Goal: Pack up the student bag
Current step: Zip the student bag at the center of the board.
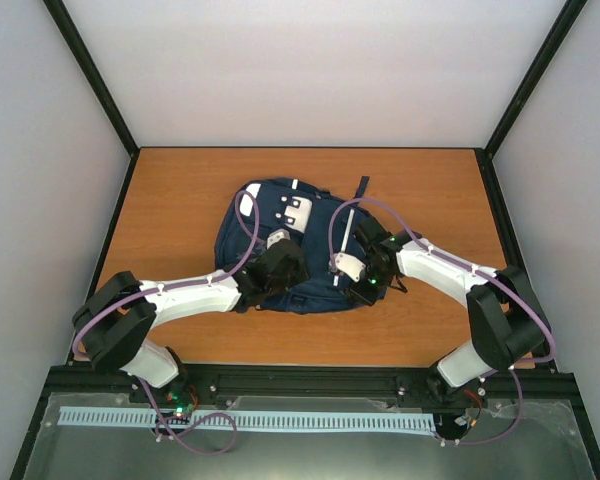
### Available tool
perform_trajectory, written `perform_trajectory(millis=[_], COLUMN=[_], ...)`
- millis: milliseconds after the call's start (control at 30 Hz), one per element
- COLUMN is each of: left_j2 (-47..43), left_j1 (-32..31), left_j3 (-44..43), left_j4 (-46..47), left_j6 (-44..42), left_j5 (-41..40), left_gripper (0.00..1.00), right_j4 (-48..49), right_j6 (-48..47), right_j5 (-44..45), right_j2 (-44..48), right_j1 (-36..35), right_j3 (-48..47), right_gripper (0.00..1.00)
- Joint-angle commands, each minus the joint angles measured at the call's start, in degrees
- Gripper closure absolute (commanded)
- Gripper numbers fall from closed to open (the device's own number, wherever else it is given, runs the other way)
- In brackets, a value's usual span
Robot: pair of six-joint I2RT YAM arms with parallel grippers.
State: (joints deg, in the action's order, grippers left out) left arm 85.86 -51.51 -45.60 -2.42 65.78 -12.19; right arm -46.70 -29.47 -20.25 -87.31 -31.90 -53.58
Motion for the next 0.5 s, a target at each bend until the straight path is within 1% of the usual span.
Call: perform_trajectory(millis=[0,33,67,233,300,333,467], left_j2=[0.26,0.21,0.27,0.21,0.10,0.02,-0.16], left_j1=[0.01,0.00,0.01,0.00,0.03,0.01,0.00], left_j3=[-1.68,-1.72,-1.81,-1.94,-2.10,-2.12,-2.27], left_j4=[-2.51,-2.53,-2.44,-2.66,-2.94,-3.09,-3.83], left_j6=[-0.37,-0.33,-0.42,-0.65,-0.70,-0.80,-1.16], left_j5=[-3.70,-3.80,-3.77,-4.14,-4.29,-4.32,-4.71], left_gripper=[0.99,0.99,0.99,0.99,0.99,0.99,0.99], right_j4=[-1.46,-1.20,-0.80,1.04,1.61,1.73,0.25], right_j6=[0.20,0.29,0.44,0.92,1.25,1.47,2.23], right_j5=[-1.50,-1.58,-1.55,-0.71,0.14,0.67,2.14], right_j2=[1.69,2.11,2.18,-0.67,-1.33,-1.30,1.35], right_j1=[-0.71,-0.71,-0.71,-0.71,-0.71,-0.66,-0.66], right_j3=[0.07,0.41,0.87,1.73,1.48,1.14,-0.50], right_gripper=[0.77,0.72,0.69,0.68,0.72,0.75,0.92])
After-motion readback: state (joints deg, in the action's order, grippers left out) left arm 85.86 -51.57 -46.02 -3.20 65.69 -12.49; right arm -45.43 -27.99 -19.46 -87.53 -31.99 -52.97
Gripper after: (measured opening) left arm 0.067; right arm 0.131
